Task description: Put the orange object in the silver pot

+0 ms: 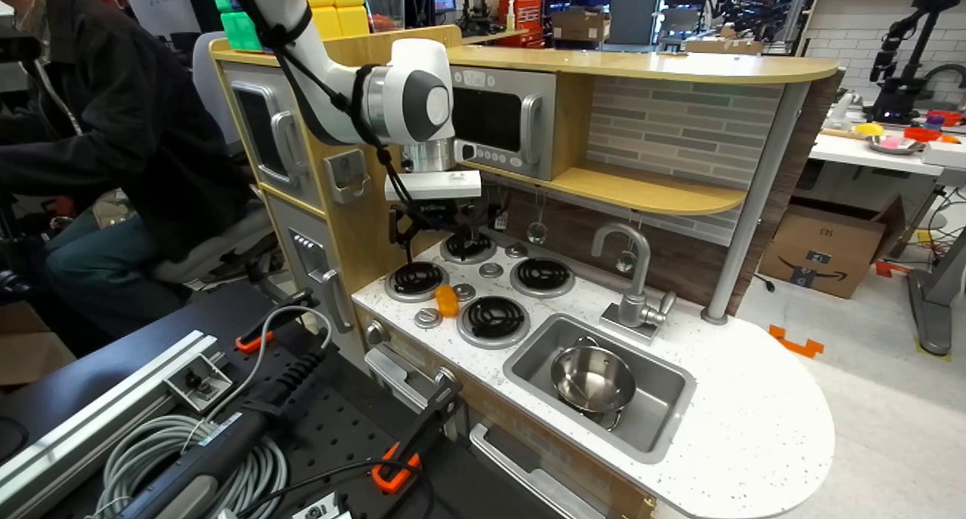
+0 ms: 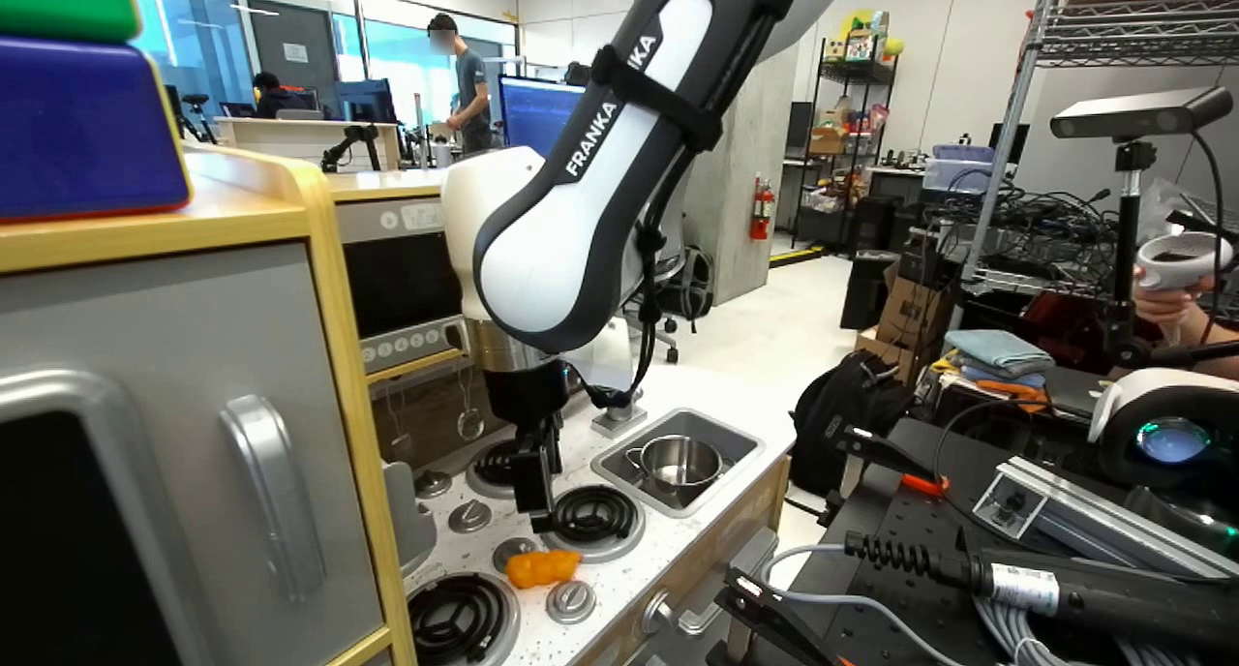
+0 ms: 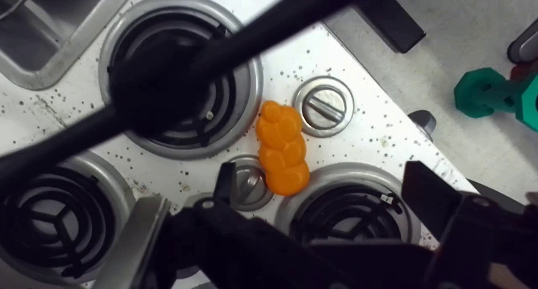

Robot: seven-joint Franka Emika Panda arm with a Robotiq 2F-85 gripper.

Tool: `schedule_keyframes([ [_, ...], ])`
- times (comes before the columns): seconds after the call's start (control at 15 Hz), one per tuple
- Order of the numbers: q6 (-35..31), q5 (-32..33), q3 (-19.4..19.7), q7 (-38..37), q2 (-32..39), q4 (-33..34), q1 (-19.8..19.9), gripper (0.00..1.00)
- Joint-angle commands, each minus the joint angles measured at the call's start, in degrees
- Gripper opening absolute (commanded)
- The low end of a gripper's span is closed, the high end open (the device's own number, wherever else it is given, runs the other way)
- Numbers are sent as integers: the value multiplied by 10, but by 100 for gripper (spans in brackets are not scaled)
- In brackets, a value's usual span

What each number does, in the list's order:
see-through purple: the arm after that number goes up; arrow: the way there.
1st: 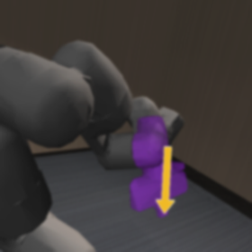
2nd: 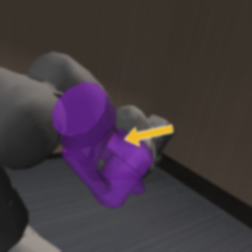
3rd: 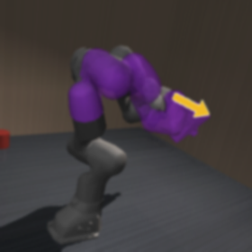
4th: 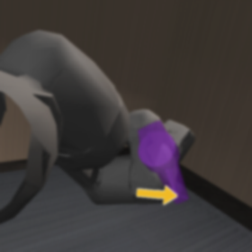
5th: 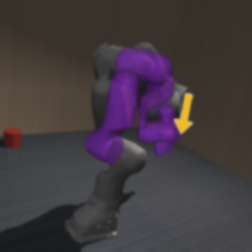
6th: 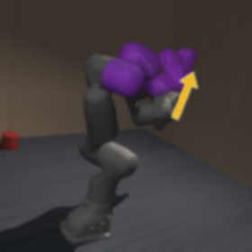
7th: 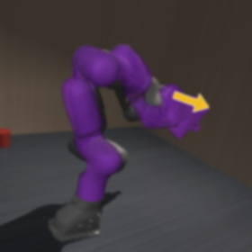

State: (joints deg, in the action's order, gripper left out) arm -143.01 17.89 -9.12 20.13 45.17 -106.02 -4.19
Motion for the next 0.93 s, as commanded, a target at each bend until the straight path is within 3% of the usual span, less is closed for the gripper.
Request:
schedule_keyframes([
  [0.0,7,-6,13,-1,-4,1,-15,100],
  [0.53,-41,14,14,74,93,41,-14,100],
  [0.87,-131,31,11,94,125,41,-15,100],
])
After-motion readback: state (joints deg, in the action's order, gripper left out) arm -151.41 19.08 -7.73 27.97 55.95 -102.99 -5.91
